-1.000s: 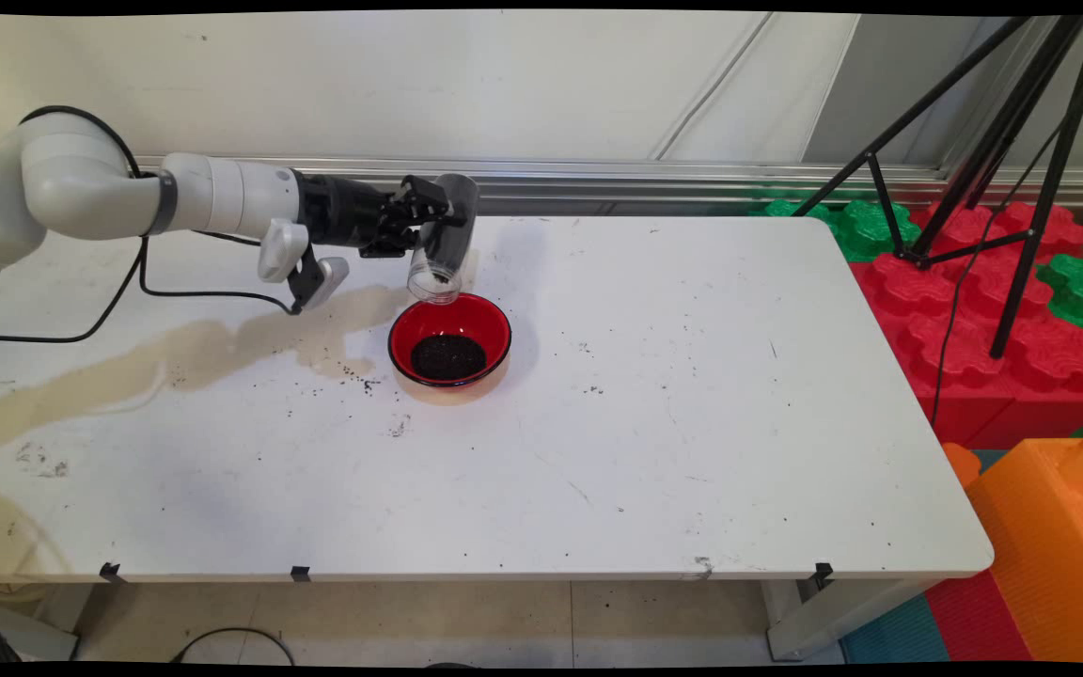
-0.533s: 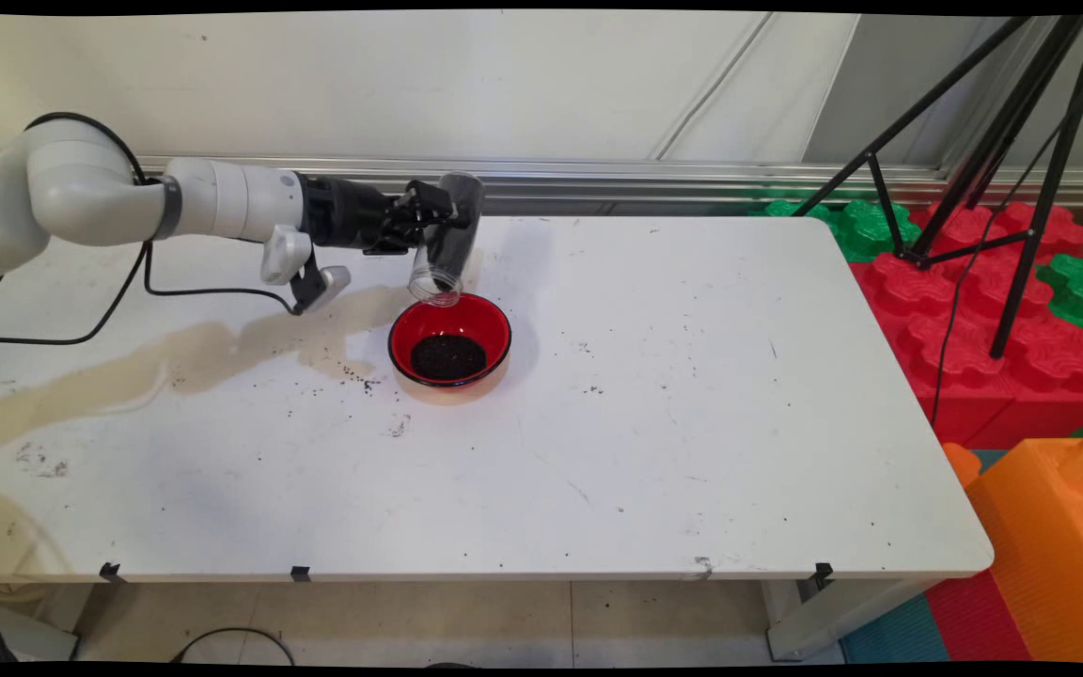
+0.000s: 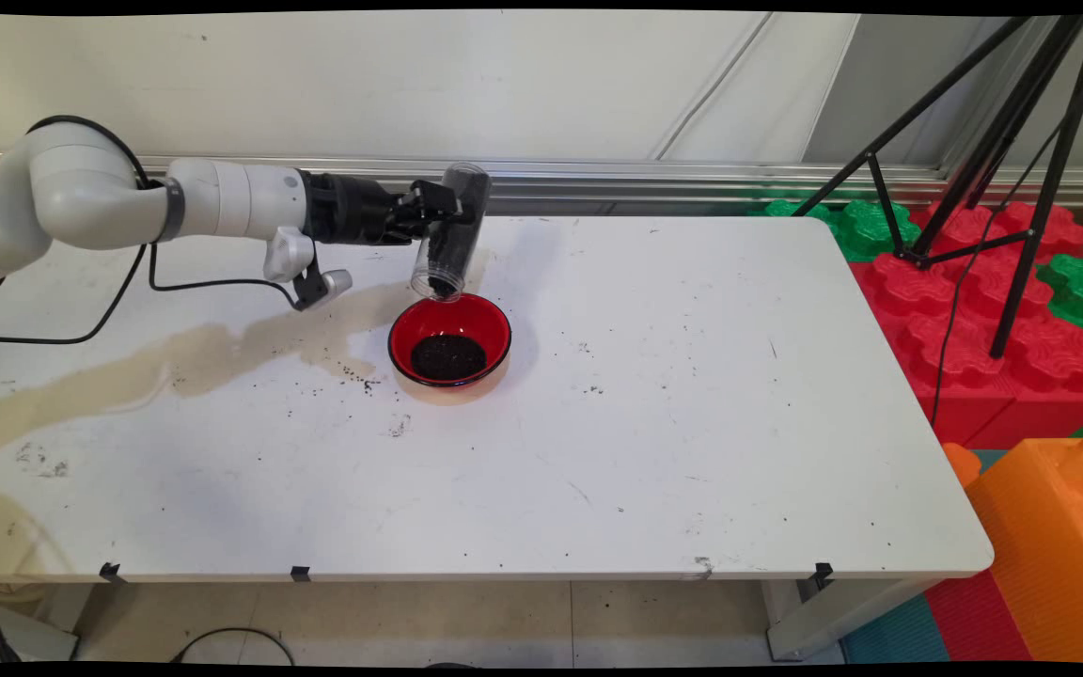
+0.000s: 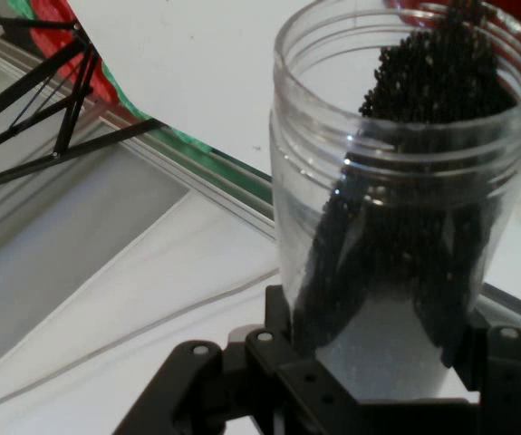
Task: Pour the black seasoning powder in the red bowl
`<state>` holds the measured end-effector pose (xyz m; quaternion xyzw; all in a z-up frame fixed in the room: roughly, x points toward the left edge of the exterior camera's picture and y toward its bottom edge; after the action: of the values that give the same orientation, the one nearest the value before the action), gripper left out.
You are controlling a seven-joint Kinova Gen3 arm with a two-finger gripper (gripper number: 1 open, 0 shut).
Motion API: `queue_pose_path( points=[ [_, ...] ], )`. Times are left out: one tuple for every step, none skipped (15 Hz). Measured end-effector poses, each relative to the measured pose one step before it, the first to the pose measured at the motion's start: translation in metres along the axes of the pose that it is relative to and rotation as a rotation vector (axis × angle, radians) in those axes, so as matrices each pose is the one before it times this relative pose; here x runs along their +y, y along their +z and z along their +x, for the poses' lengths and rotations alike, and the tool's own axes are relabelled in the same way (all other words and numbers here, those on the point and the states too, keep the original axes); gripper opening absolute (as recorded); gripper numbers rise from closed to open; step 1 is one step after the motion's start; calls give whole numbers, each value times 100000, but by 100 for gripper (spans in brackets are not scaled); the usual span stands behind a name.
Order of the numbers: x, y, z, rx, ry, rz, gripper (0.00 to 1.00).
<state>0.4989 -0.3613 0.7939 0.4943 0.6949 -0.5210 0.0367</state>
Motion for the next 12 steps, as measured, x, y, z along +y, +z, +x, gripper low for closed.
queue_pose_path(
  points=[
    [-31,-21,9,-140,549,153,0],
    [-34,-40,7,-243,771,187,0],
    [-23,-32,11,-132,466,133,0],
    [-37,-56,17,-181,686,169,0],
    [-35,-37,10,-155,477,146,0],
    [-49,-54,19,-191,676,192,0],
    [-61,-71,26,-189,739,230,0],
    [-55,-73,16,-228,715,223,0],
    [-51,-63,23,-147,574,184,0],
    [-60,-80,20,-181,663,239,0],
    [-55,-79,20,-186,673,248,0],
    [-49,-64,6,-162,620,190,0]
  ],
)
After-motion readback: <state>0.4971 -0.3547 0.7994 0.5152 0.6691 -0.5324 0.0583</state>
